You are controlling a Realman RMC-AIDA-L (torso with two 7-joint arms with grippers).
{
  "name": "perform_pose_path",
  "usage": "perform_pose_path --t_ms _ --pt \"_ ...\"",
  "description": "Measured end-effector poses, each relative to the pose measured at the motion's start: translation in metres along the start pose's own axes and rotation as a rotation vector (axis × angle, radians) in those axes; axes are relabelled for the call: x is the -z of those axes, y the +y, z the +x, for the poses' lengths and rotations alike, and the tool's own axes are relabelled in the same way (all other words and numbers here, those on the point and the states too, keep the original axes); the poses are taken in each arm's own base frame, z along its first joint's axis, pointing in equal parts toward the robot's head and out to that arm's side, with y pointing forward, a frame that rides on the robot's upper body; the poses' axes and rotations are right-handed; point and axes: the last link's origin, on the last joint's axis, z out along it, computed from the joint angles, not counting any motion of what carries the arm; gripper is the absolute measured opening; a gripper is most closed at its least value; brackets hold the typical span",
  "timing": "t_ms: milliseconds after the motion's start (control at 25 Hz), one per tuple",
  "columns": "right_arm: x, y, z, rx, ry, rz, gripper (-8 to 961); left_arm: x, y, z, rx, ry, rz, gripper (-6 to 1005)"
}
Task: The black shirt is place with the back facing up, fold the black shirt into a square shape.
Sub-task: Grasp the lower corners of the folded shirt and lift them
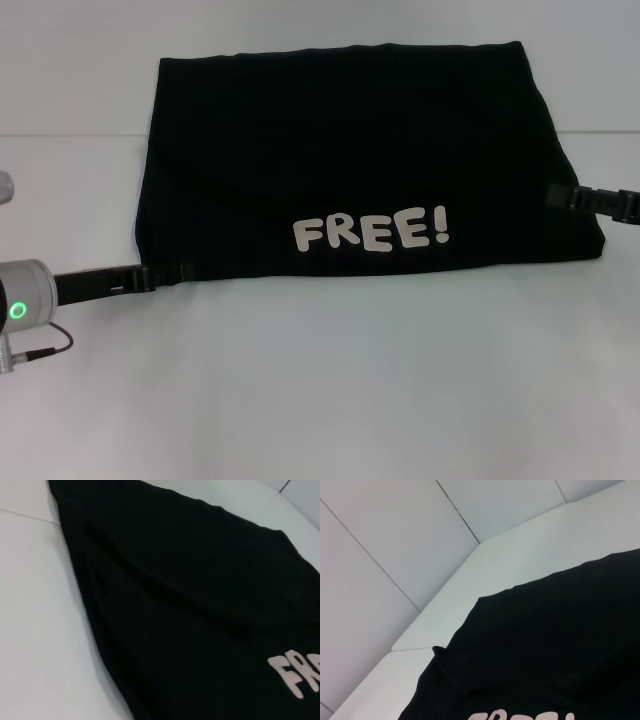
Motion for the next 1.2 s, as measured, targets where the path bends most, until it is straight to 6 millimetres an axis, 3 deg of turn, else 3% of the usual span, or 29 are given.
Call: perform_pose_path --t_ms 440,680,760,1000,1200 --pt "0.001 0.001 0.0 -0.006 -0.005 -0.006 610 0.0 -0.011 0.003 -0.038 -0.005 0.09 529" --pt "0.001 0.001 -0.003 -0.007 -0.015 -0.007 610 0.001 -0.003 0.006 -0.056 -0.007 0.034 312" --pt "0.002 0.001 -0.004 -0.007 -0.022 -0.011 610 0.003 0.001 0.011 -0.068 -0.002 0.006 81" --pt "0.005 0.0 -0.005 -0.01 -0.029 -0.011 610 0.004 0.002 0.014 -0.081 -0.004 0.004 0" --pt "0.011 -0.012 -0.003 -0.049 -0.005 0.064 610 0.008 -0.005 0.019 -0.096 0.001 0.036 1"
